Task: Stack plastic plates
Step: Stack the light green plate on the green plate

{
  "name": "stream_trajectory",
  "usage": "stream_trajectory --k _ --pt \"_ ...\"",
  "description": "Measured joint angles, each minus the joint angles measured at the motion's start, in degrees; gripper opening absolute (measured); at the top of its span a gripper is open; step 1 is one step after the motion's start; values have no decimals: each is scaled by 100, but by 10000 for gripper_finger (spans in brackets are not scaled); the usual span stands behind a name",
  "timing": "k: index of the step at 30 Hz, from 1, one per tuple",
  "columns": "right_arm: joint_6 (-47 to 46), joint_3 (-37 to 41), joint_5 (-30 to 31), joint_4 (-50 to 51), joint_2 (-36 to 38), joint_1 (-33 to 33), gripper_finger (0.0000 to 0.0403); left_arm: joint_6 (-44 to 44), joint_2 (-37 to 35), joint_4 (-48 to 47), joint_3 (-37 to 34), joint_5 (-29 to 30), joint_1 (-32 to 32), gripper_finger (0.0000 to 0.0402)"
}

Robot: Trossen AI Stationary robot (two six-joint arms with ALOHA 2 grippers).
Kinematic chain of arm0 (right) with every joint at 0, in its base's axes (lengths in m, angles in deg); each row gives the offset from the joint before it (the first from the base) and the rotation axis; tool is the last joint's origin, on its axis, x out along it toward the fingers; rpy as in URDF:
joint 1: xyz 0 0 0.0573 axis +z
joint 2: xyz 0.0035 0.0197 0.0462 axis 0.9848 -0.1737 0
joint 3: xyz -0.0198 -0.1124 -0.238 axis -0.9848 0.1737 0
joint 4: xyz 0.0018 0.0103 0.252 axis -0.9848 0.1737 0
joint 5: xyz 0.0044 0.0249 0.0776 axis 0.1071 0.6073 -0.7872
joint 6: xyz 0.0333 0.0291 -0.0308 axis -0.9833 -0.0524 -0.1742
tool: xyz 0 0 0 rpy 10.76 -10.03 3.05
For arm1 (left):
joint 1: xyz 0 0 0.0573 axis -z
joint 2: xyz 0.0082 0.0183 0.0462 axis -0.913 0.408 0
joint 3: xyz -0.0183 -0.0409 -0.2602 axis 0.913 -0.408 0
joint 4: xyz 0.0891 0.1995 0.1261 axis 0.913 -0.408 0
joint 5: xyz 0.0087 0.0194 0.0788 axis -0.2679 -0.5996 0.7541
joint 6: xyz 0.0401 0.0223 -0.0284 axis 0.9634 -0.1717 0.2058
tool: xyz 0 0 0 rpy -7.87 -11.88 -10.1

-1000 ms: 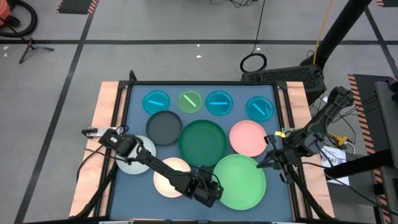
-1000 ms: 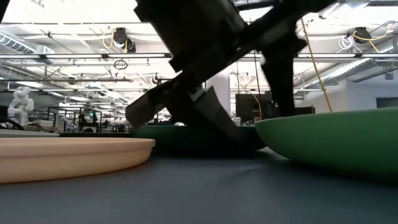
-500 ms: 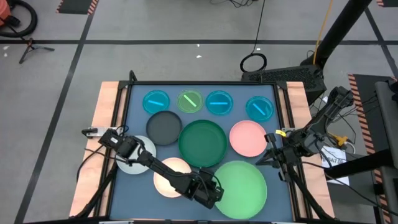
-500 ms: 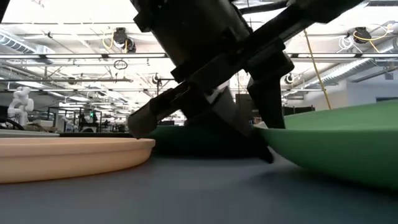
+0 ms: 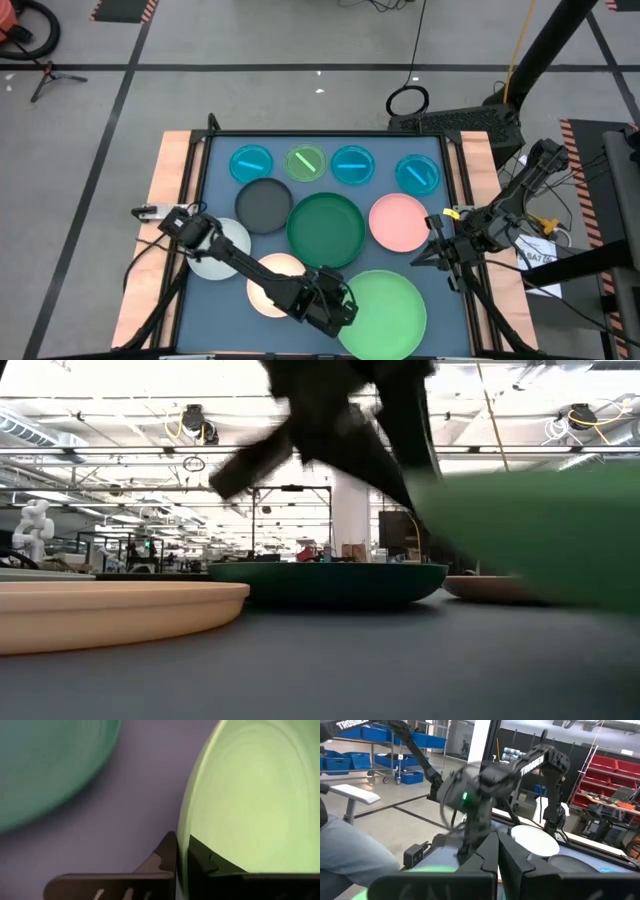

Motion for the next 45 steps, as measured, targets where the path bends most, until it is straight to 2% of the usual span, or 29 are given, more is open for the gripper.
stream_trajectory --k 12,16,19,26,31,34,45 --pt "-82 0 -15 -9 2 0 0 915 -1643 -3469 377 529 -224 11" --pt "-166 0 -17 3 2 0 0 1006 -2085 -4590 377 892 -494 11" --pt "-242 0 -20 2 2 0 0 1192 -2280 -5111 377 949 -841 11" --pt "-295 0 -20 4 2 0 0 2352 -2276 -5103 377 685 -1702 11" --pt "-455 0 -20 113 2 0 0 2867 -2252 -4949 375 590 -2193 11" --pt "-529 0 -22 166 2 0 0 3006 -2252 -4943 375 385 -2382 12" --pt "-577 0 -22 157 2 0 0 2967 -1926 -4795 372 389 -2519 43"
